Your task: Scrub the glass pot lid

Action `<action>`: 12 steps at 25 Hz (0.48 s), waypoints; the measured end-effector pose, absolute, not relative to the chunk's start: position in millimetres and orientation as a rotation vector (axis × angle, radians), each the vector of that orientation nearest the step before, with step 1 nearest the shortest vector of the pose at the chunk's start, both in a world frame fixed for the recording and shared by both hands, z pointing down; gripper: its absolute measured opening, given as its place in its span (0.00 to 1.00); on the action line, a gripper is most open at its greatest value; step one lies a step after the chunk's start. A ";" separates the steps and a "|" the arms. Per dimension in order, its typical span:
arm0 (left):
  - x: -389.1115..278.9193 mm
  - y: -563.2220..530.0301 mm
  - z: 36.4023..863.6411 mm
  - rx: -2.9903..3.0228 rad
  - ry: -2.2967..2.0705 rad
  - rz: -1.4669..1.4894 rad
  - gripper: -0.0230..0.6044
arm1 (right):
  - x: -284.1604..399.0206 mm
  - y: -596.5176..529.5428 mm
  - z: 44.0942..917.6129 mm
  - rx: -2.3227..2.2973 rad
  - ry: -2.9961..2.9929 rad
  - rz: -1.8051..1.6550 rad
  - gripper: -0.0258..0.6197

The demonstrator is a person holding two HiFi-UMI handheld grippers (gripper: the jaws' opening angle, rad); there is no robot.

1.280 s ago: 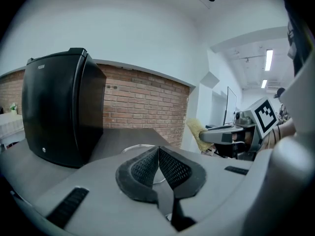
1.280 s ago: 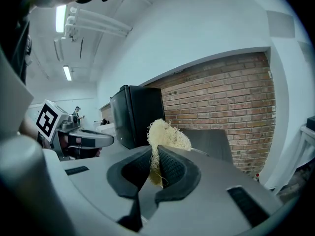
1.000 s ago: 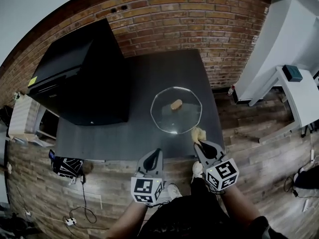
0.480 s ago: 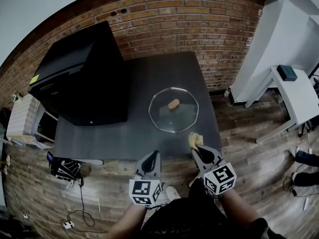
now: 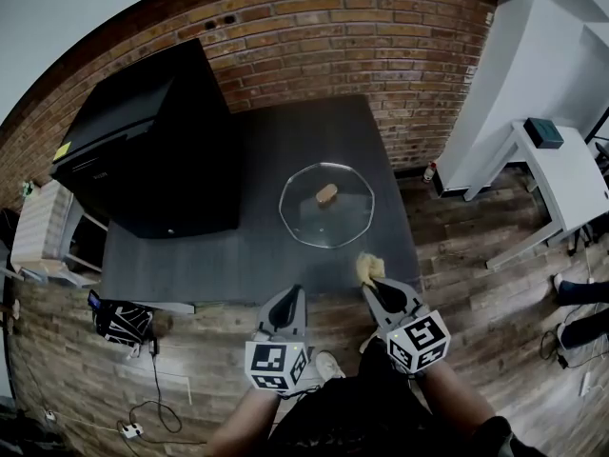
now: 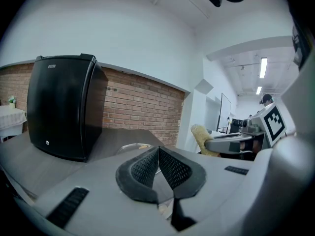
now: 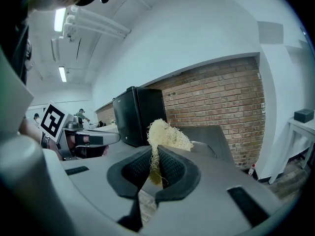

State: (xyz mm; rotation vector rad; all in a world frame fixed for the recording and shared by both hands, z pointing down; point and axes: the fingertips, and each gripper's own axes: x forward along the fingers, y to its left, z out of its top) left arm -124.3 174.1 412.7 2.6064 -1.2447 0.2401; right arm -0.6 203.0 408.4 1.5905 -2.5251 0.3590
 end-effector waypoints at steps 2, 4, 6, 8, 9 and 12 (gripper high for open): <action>-124.4 175.3 412.6 2.607 -1.243 0.239 0.09 | -0.2 204.5 408.5 1.594 -2.524 0.361 0.10; -123.4 176.8 412.3 2.608 -1.241 0.239 0.09 | 0.6 205.8 408.2 1.597 -2.522 0.362 0.10; -121.9 178.3 411.4 2.611 -1.237 0.238 0.09 | 1.7 207.0 407.7 1.600 -2.519 0.364 0.10; -121.0 179.9 410.5 2.613 -1.233 0.236 0.09 | 2.4 208.4 407.8 1.603 -2.516 0.366 0.10; -121.1 180.8 410.2 2.614 -1.232 0.235 0.09 | 2.1 209.3 408.1 1.603 -2.515 0.367 0.10; -121.8 182.8 409.4 2.618 -1.231 0.234 0.09 | 0.8 211.3 408.7 1.599 -2.511 0.366 0.10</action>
